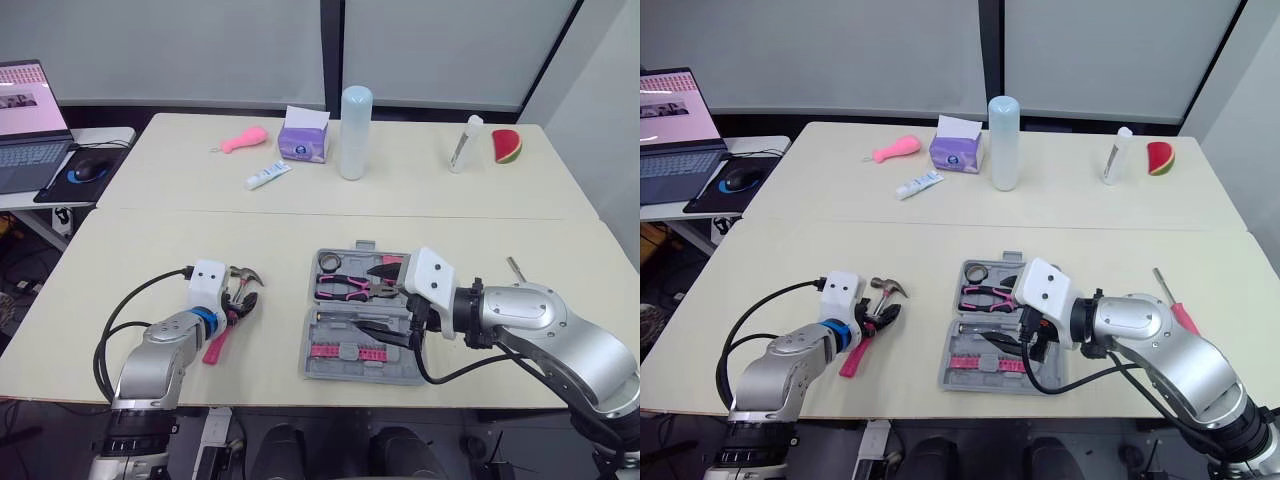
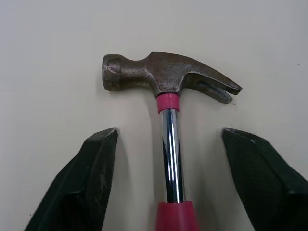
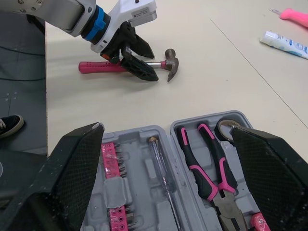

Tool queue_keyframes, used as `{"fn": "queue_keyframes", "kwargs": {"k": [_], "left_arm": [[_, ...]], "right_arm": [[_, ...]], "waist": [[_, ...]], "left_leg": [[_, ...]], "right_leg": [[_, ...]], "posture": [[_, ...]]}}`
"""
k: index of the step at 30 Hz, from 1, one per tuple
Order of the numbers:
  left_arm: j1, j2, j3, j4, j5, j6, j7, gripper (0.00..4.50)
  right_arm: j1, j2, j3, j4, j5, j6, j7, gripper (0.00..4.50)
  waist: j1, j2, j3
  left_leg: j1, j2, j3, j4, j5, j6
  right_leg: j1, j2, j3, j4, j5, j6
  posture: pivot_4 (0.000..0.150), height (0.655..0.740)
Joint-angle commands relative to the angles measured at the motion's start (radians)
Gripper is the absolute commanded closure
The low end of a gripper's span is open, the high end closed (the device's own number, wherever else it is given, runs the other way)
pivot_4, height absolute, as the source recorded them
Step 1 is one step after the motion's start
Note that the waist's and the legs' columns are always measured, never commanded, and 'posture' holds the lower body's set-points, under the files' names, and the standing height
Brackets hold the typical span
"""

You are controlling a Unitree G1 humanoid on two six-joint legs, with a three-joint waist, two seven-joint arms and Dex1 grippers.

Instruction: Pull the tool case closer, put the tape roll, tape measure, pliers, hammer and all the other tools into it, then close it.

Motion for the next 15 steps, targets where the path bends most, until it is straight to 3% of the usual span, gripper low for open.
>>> {"fn": "queue_keyframes", "kwargs": {"k": [1,8,15], "left_arm": [[0.01,-0.004,-0.013,0.013,0.004,0.007,-0.011,2.16],[0.011,-0.006,-0.008,0.023,0.001,0.019,-0.011,4.33],[0.03,0.035,0.052,-0.047,-0.046,0.012,-0.061,4.43]], "right_arm": [[-0.015,-0.005,-0.029,-0.034,0.001,-0.004,-0.006,0.0],[-0.018,-0.008,-0.04,-0.041,0.003,0.008,-0.014,0.0],[0.016,-0.032,-0.077,-0.064,-0.007,-0.013,-0.019,0.0]], "waist": [[0.0,0.0,0.0],[0.0,0.001,0.0],[0.0,0.001,-0.001]], "left_leg": [[0.0,0.0,0.0,0.0,0.0,0.0],[0.0,-0.001,-0.001,0.0,0.0,0.0],[0.0,-0.001,-0.001,0.0,0.0,0.0]], "right_leg": [[0.0,0.0,0.0,0.0,0.0,0.0],[0.001,0.0,0.0,0.0,0.0,0.0],[0.001,0.0,0.0,-0.001,0.0,0.0]], "posture": [[0.15,0.7075],[0.15,0.7075],[0.15,0.7075]]}}
